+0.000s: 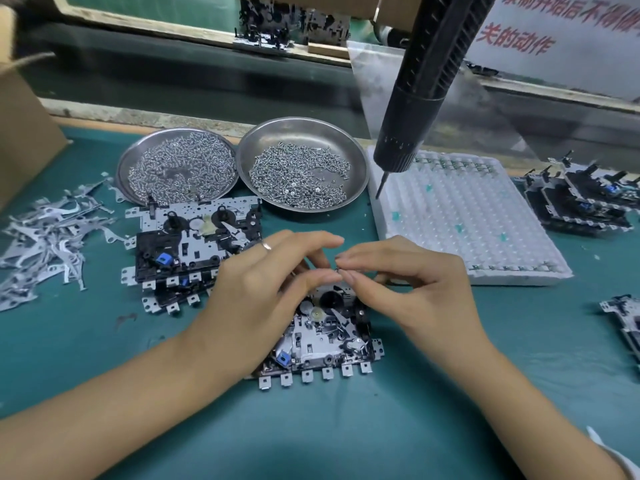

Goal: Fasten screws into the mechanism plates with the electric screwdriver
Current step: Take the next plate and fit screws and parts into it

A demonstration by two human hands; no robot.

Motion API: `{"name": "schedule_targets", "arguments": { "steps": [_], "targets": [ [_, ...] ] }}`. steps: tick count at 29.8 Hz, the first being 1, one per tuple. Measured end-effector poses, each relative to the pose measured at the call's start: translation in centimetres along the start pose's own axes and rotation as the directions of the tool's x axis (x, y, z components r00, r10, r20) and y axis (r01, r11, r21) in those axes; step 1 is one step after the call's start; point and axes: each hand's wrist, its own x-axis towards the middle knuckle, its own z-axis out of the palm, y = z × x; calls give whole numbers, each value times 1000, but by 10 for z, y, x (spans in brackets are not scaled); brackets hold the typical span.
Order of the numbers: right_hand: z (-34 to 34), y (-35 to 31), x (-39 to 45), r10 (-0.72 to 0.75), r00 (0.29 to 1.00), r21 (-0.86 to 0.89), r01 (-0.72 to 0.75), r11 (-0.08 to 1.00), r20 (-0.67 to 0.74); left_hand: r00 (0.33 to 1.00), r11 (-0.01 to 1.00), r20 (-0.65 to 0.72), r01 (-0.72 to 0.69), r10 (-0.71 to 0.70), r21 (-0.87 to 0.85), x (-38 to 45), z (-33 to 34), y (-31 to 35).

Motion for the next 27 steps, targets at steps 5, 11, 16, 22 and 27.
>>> {"name": "schedule_targets", "arguments": {
  "steps": [5, 11, 16, 22, 27],
  "targets": [
    [-1, 1, -20, -156, 988, -220, 148, 964, -19, 990, 999, 135, -43, 42, 7, -5, -11, 2],
    [13, 5, -38, -286, 954, -335, 301, 893, 94, 998, 997, 60, 30, -26, -78, -23, -30, -3],
    [15, 6, -42, -315, 926, -364, 373, 853, 210, 992, 988, 9, 124, -124, -91, -29, -31, -2],
    [16, 5, -43, -341, 906, -422, 420, 804, 252, 982, 975, 47, 187, -182, -123, -34, -31, 1],
    [17, 5, -43, -349, 904, -445, 426, 788, 247, 990, 991, 103, 109, -101, -76, -35, -32, 2]
  ]
}}
